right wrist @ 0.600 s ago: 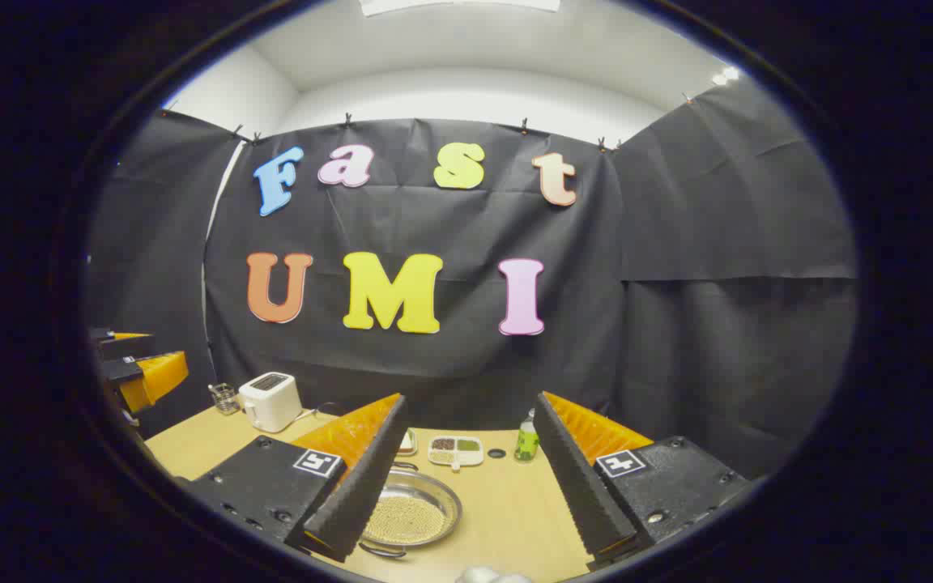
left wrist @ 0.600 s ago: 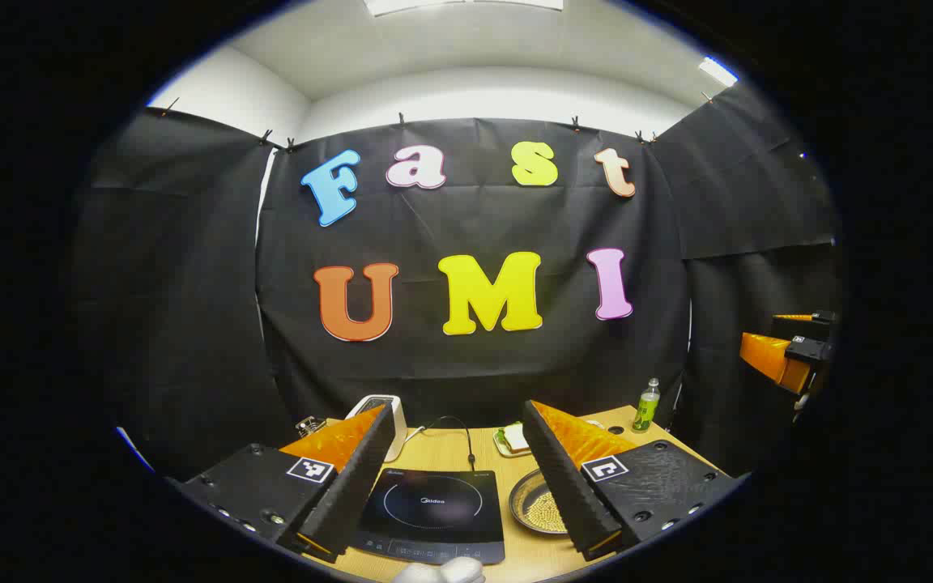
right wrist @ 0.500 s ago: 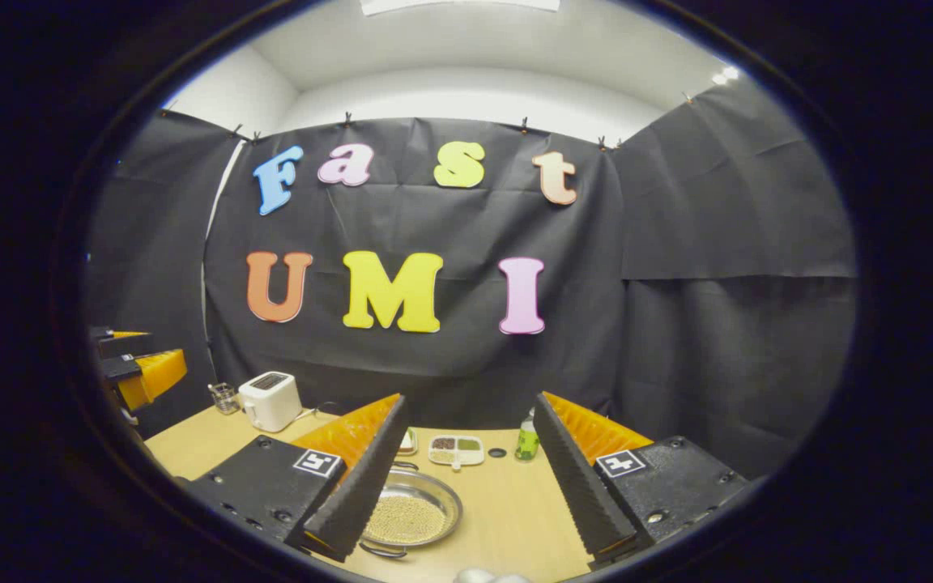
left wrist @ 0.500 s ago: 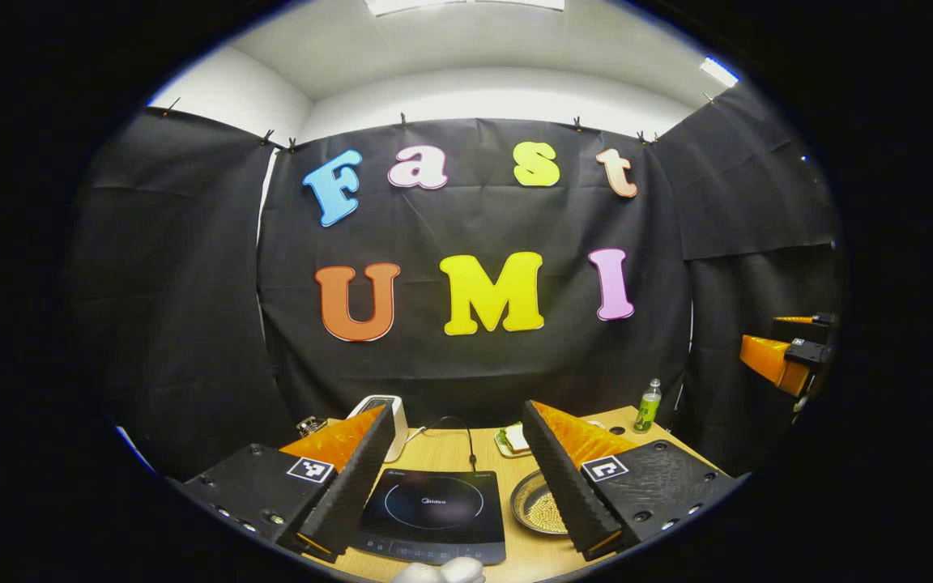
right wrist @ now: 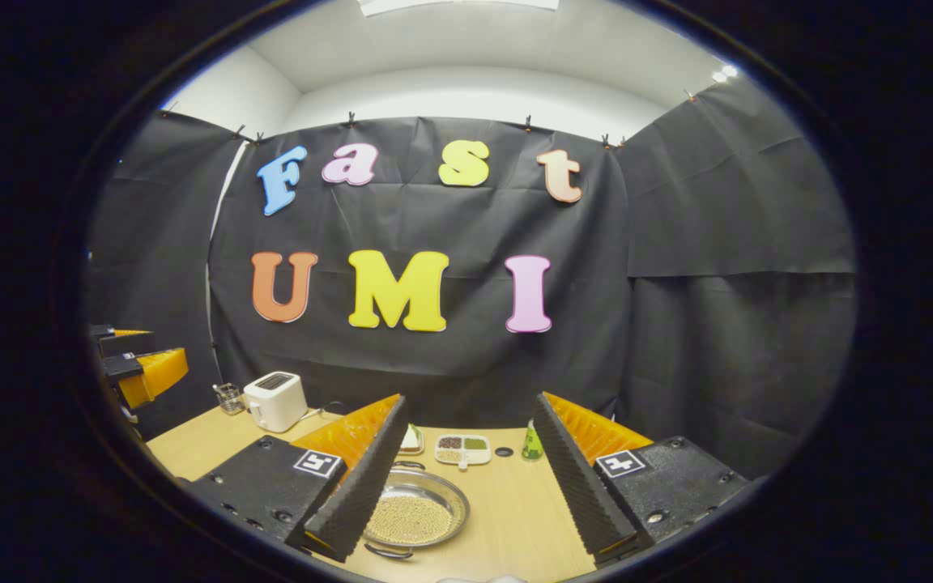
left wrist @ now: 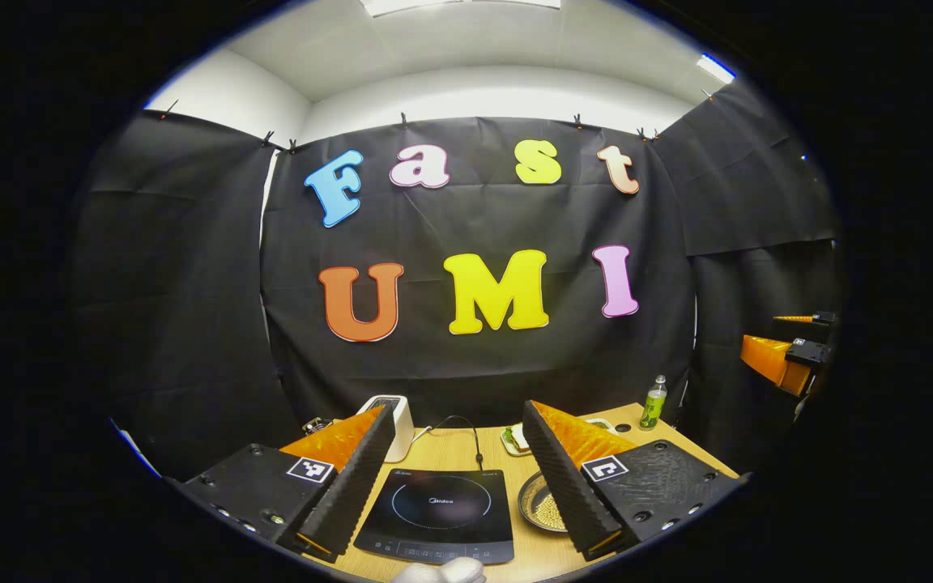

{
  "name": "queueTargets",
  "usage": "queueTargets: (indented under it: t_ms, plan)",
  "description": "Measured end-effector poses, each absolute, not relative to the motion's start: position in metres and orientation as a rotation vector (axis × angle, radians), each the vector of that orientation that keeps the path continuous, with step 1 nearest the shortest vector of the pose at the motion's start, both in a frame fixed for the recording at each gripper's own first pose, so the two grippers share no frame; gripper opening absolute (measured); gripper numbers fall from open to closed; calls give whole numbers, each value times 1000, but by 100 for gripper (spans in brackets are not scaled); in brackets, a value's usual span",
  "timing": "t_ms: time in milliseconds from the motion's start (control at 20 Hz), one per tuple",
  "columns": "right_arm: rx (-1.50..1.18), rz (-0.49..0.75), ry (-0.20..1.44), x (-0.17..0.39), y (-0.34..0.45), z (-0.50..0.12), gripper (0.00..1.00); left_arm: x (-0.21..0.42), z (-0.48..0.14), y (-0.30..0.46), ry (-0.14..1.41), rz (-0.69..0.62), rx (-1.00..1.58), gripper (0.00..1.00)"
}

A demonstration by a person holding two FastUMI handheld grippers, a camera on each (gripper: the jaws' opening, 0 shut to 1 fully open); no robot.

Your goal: First push the handle of the pot to place it horizontally, then grasp the pot with both hands and set it on the induction cooktop.

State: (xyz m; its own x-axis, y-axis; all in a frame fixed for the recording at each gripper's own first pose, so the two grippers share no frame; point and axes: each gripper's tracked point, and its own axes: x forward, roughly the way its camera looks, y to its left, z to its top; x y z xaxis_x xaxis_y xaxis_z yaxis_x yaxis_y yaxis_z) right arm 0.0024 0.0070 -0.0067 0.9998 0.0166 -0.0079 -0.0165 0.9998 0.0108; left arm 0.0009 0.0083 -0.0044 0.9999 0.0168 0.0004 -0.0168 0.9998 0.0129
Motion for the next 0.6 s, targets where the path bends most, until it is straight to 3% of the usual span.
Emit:
queueTargets:
  t_ms: [200, 300, 450, 550, 600]
  plan:
    - [36, 39, 23, 2, 14, -12, 98, -3, -6, 13, -1, 30, 12, 95]
    - [44, 50, 39, 4, 16, -21, 87, -3, -8, 15, 1, 35, 14, 95]
    - [56, 88, 89, 8, 29, -38, 53, -4, -13, 18, 6, 36, 26, 95]
    - [56, 89, 123, 12, 33, -54, 24, -5, -16, 21, 8, 43, 27, 96]
    - [59, 108, 149, 14, 39, -65, 17, -5, -18, 23, 10, 47, 24, 95]
